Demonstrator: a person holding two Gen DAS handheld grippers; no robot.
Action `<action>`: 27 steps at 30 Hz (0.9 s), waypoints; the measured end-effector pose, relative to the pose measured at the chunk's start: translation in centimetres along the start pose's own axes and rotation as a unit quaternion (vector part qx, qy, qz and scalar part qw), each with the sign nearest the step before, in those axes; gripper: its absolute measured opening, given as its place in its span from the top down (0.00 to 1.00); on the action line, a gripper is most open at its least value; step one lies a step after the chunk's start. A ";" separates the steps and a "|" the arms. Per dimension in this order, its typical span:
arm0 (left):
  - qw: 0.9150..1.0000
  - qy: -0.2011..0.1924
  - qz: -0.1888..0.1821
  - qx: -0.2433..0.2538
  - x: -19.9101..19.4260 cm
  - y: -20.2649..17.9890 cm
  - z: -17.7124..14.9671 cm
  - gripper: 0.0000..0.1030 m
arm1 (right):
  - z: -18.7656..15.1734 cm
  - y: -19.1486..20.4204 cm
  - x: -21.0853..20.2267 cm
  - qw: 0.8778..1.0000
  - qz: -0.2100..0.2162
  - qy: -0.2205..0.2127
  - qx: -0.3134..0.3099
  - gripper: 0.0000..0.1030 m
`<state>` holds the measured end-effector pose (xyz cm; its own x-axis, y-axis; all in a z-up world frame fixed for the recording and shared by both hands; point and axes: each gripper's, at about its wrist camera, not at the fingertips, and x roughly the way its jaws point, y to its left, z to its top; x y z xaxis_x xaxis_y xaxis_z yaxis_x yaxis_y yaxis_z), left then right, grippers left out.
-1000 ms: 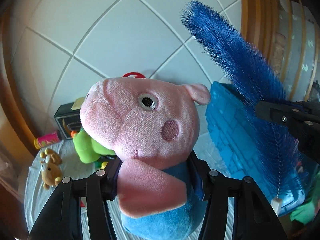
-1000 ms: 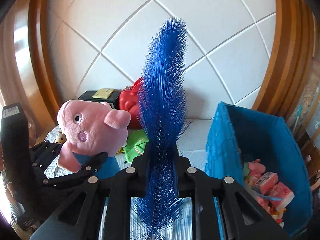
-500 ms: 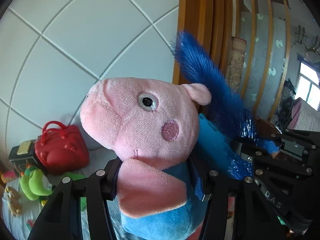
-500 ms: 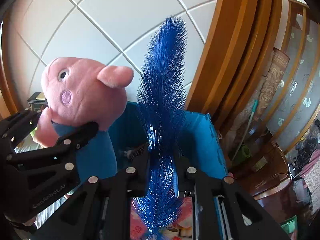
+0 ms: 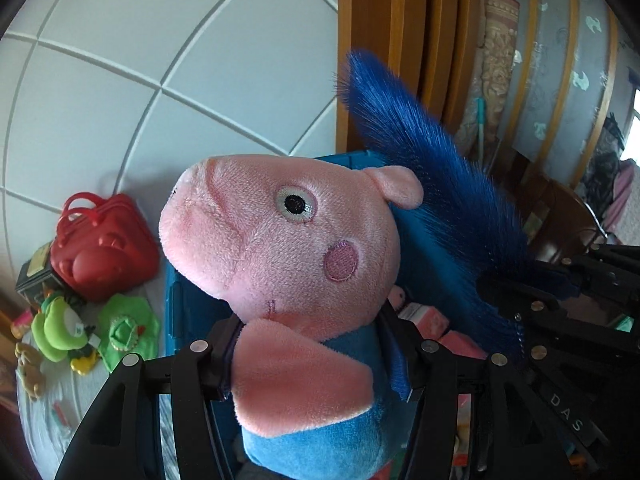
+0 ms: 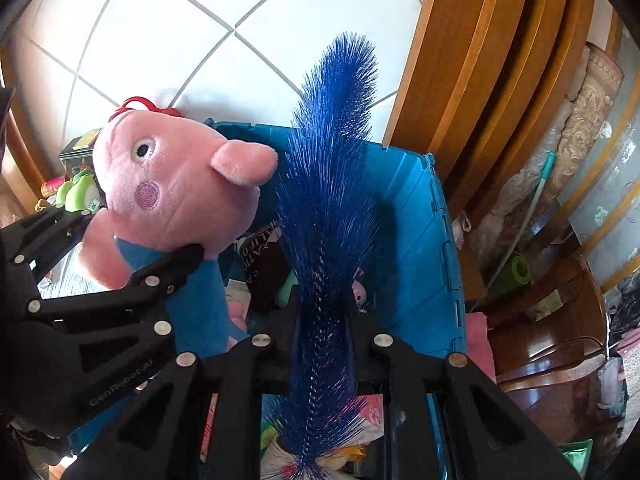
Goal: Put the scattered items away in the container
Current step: 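Lift the pig plush with left gripper while right gripper carries the duster to the blue box, then open both grippers over the box, dropping pig and duster inside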
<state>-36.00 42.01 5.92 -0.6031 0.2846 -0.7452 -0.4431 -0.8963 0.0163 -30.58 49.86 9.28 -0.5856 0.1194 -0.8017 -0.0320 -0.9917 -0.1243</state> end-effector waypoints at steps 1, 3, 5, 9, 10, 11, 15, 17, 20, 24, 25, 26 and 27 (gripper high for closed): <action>1.000 0.002 0.001 -0.002 0.1 0.1 -0.2 0.41 | 0.0 -0.2 0.3 1.000 0.004 0.001 -0.001 0.83; 1.000 0.005 0.000 -0.009 0.2 0.6 -0.4 0.38 | 0.0 -0.9 0.8 1.000 0.009 0.001 0.001 0.83; 1.000 0.011 -0.002 -0.012 0.3 0.8 -0.8 0.34 | 0.0 -1.4 0.8 1.000 0.012 -0.002 0.003 0.83; 1.000 -0.001 0.014 -0.004 -0.1 0.5 -1.3 0.24 | 0.0 -2.1 0.8 1.000 0.019 -0.006 0.010 0.83; 1.000 -0.011 0.022 0.002 -0.5 0.4 -1.5 0.21 | 0.0 -2.2 0.7 1.000 0.019 -0.005 0.012 0.83; 0.999 -0.020 0.027 0.007 -0.9 0.4 -1.6 0.21 | 0.0 -2.2 0.5 1.000 0.018 -0.005 0.014 0.83; 0.999 -0.033 0.031 0.017 -2.1 0.3 -2.1 0.19 | -0.6 -2.8 0.4 1.000 0.021 -0.007 0.016 0.75; 0.999 -0.036 0.032 0.015 -2.6 0.5 -2.5 0.19 | -0.8 -2.9 0.1 1.000 0.018 -0.011 0.018 0.69; 0.999 -0.043 0.030 0.015 -3.5 0.8 -3.3 0.19 | -1.2 -3.6 0.0 1.000 0.016 -0.018 0.020 0.55; 0.998 -0.052 0.028 0.016 -4.8 1.1 -4.7 0.19 | -2.1 -3.5 -1.0 0.999 0.014 -0.032 0.016 0.45; 0.998 -0.053 0.028 0.014 -5.2 1.3 -5.1 0.19 | -2.4 -3.4 -1.3 0.999 0.015 -0.036 0.015 0.41; 0.998 -0.055 0.026 0.012 -5.6 1.4 -5.5 0.19 | -2.7 -3.3 -1.6 0.999 0.015 -0.039 0.014 0.33; 0.998 -0.057 0.024 0.010 -6.0 1.6 -5.9 0.19 | -3.1 -3.1 -1.9 0.999 0.015 -0.043 0.011 0.28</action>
